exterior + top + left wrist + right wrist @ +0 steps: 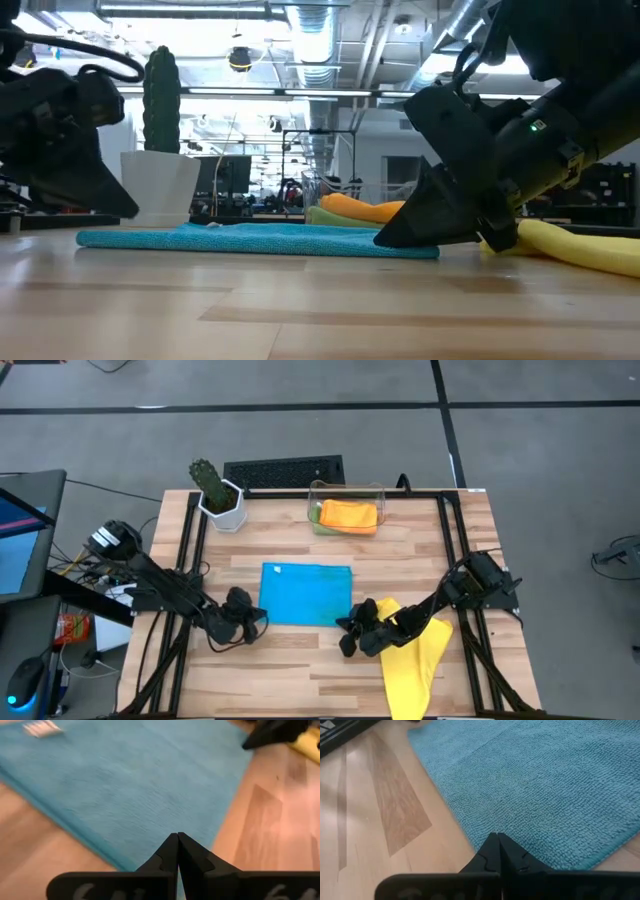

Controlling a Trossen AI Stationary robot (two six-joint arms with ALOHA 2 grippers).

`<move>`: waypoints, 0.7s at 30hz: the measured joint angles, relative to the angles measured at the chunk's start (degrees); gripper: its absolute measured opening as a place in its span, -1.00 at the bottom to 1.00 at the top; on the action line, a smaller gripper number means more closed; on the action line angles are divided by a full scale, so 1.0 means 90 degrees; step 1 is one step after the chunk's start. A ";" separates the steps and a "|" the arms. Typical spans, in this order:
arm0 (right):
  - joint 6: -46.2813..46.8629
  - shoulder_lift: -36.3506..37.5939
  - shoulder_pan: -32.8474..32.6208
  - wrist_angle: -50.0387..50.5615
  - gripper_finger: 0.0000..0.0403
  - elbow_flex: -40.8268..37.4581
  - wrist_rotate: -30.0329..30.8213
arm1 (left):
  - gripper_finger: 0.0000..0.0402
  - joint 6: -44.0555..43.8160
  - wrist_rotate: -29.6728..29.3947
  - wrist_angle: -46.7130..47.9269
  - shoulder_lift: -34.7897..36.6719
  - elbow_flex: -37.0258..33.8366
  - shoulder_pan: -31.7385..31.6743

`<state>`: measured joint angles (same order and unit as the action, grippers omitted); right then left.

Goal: Fold microfiber towels
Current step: Fold the blue towel

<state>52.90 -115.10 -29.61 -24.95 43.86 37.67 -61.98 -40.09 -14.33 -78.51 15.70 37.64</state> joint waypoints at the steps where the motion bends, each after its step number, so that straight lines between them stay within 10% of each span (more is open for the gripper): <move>1: 0.0000 0.0000 0.0000 0.0001 -0.96 0.0000 -0.0002 | -1.00 0.0006 0.0080 -0.0007 -0.0121 0.0079 0.0024; 21: -0.0035 0.0001 0.0036 0.0005 -0.95 -0.0008 -0.0044 | -1.00 -0.0864 0.0416 0.0529 -0.1100 0.0466 0.0546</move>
<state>52.59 -115.09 -29.29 -24.91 43.79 37.28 -69.75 -36.34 -9.57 -88.41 19.90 42.56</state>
